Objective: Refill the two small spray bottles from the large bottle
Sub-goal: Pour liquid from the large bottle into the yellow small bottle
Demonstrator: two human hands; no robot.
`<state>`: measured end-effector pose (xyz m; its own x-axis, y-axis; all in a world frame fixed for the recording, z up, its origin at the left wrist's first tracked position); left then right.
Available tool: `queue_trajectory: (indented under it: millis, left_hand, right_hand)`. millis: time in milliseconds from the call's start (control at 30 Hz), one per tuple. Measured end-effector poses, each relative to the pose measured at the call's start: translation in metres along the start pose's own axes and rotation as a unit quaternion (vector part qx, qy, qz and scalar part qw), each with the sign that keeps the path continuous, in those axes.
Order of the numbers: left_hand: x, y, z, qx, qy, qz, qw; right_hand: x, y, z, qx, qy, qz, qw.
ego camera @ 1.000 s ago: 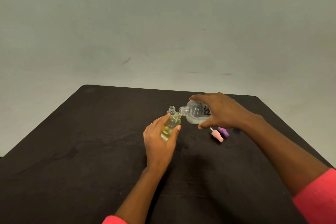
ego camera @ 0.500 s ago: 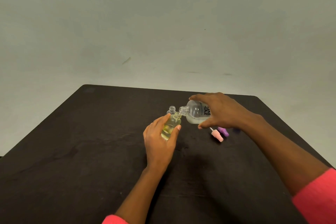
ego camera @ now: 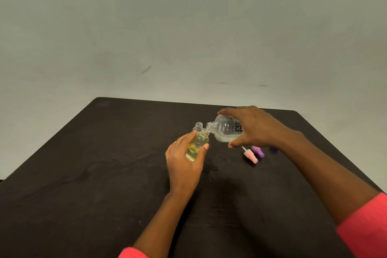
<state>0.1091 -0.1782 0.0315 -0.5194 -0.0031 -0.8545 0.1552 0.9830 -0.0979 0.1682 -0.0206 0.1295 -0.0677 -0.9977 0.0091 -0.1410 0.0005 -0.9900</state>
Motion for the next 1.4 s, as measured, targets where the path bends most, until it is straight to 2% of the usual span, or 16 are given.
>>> queue_trajectory:
  millis: [1400]
  left_hand:
    - [-0.0009,0.0023,0.0007,0.011,-0.001,-0.004,1.000]
  right_hand:
    - [0.0005,-0.0030,0.0038,0.005,0.006,-0.001,1.000]
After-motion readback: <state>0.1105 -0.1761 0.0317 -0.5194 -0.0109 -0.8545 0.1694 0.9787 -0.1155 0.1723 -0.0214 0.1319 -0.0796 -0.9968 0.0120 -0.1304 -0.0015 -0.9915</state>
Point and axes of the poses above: each hand's wrist, its own z-axis away from the middle knuckle, its own y-axis out of the palm, x = y × z, the point moved 8 cm from there along -z, towards the middle knuckle, and after that the axes turned 5 degrees about -y, right-handed, at the moved point
